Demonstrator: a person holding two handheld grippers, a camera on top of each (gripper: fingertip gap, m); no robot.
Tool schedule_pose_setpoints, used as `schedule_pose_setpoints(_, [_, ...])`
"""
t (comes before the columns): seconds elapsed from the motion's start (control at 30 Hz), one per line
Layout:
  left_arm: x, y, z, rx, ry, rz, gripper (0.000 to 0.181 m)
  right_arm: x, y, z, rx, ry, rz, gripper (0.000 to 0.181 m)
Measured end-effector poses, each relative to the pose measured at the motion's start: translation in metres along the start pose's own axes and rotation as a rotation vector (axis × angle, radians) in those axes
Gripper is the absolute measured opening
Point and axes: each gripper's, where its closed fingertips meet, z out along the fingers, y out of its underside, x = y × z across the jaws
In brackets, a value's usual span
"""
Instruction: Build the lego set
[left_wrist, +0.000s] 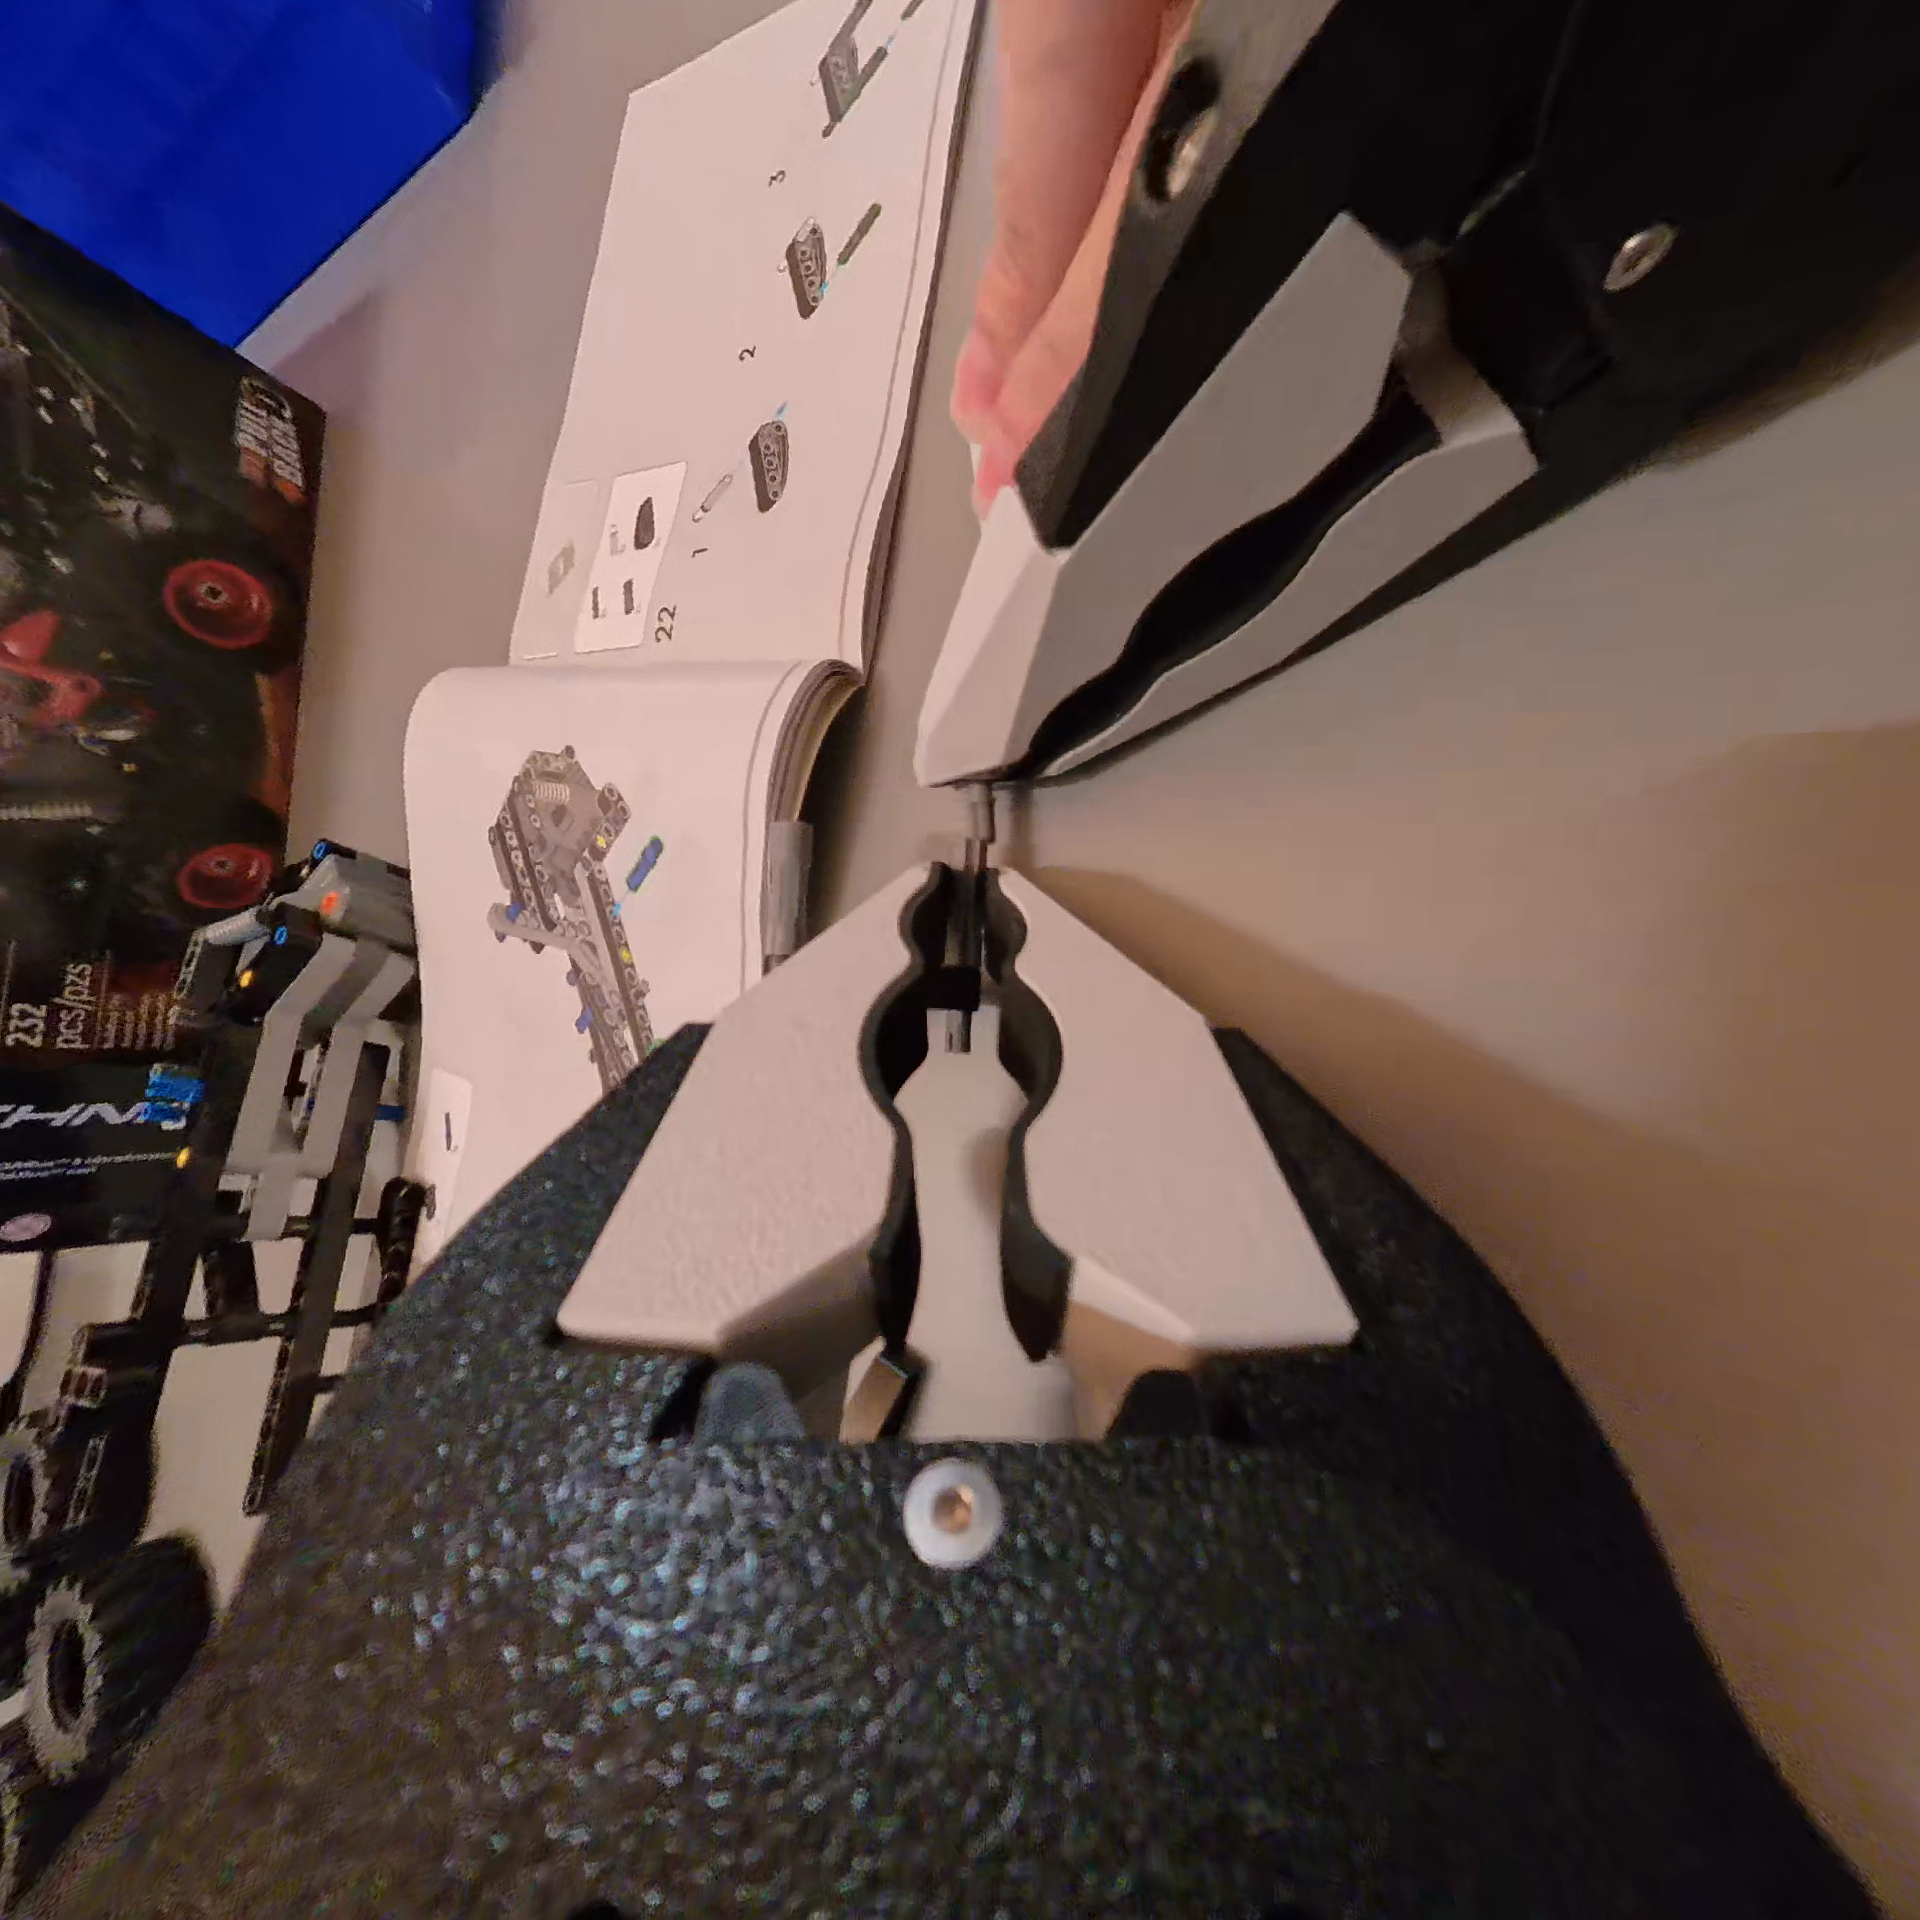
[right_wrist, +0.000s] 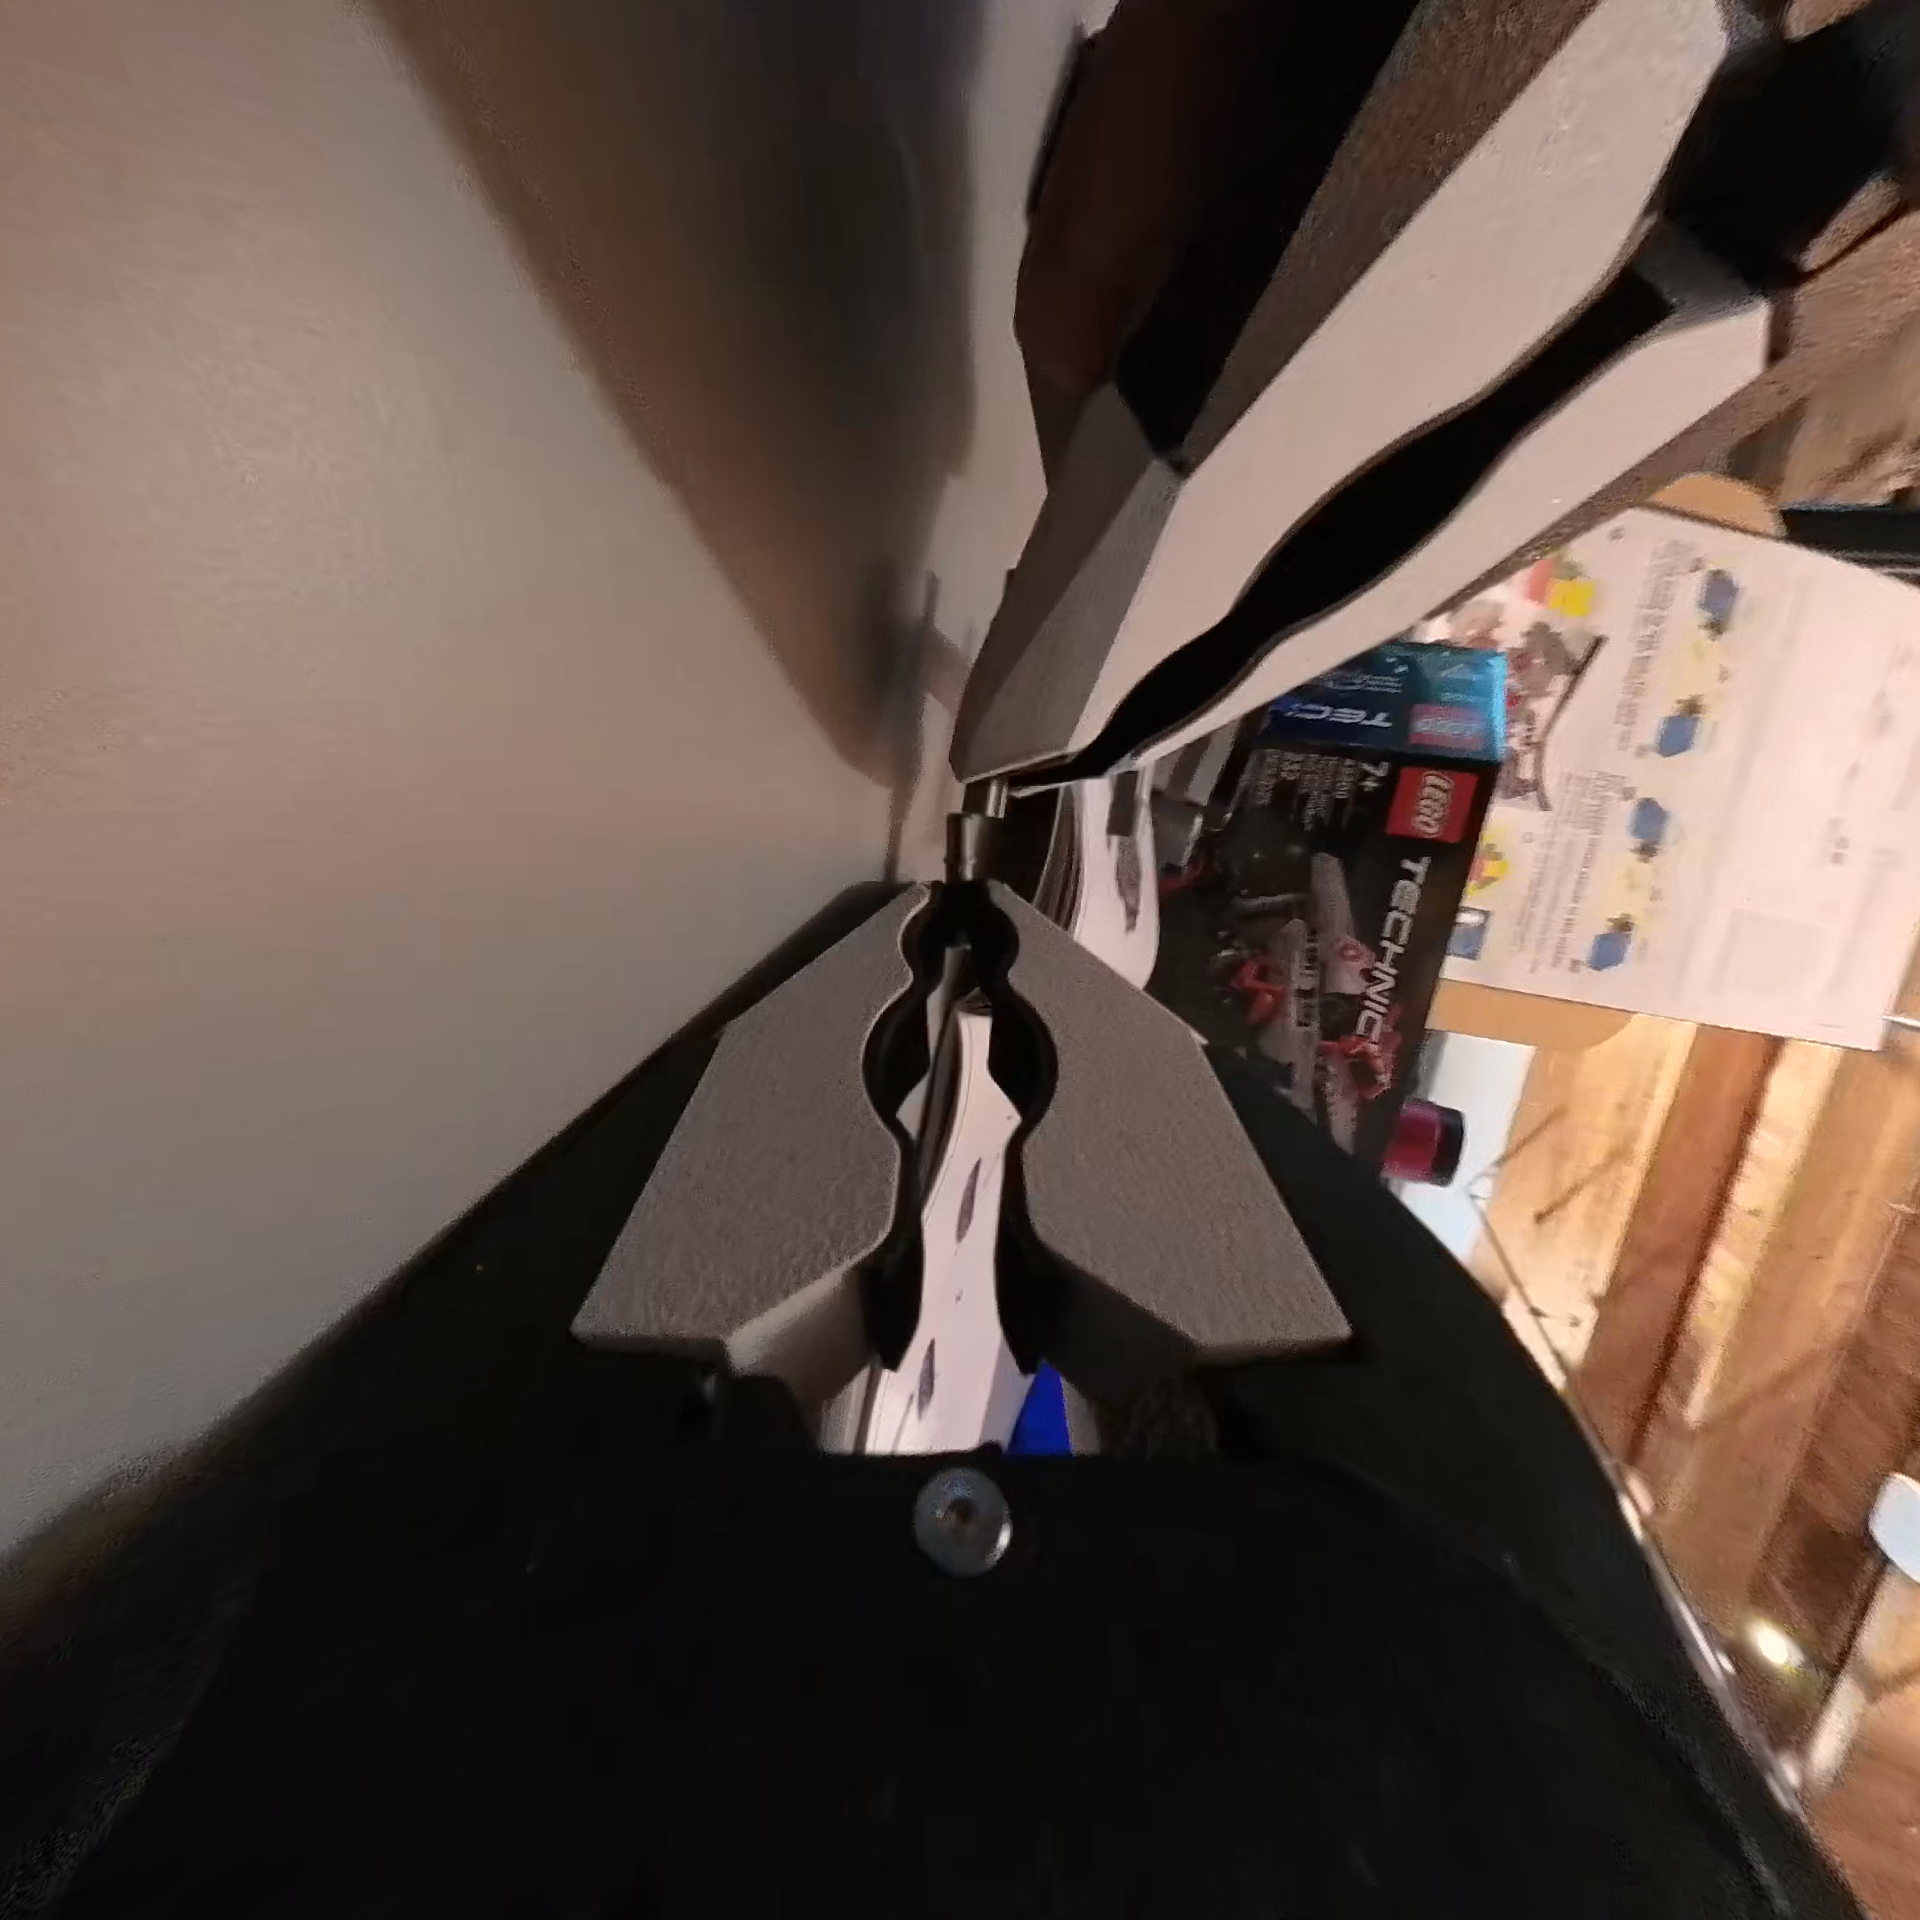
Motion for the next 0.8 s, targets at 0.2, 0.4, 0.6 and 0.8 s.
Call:
schedule_pose_setpoints(0.2, [-0.021, -0.004, -0.018, -0.084, -0.144, 0.133, 0.004, 0.01, -0.005, -0.009, 0.018, -0.069, 0.19, 0.002])
schedule_pose_setpoints(0.4, [-0.029, -0.027, -0.035, 0.083, -0.216, 0.189, 0.004, 0.027, 0.015, -0.018, 0.035, -0.066, 0.396, 0.002])
schedule_pose_setpoints(0.6, [-0.022, -0.039, -0.026, 0.033, -0.406, 0.588, 0.004, 0.018, 0.004, -0.032, 0.124, -0.326, 0.738, 0.002])
schedule_pose_setpoints(0.8, [-0.014, -0.043, -0.018, 0.021, -0.414, 0.671, 0.003, 0.007, 0.002, -0.04, 0.206, -0.496, 0.939, 0.002])
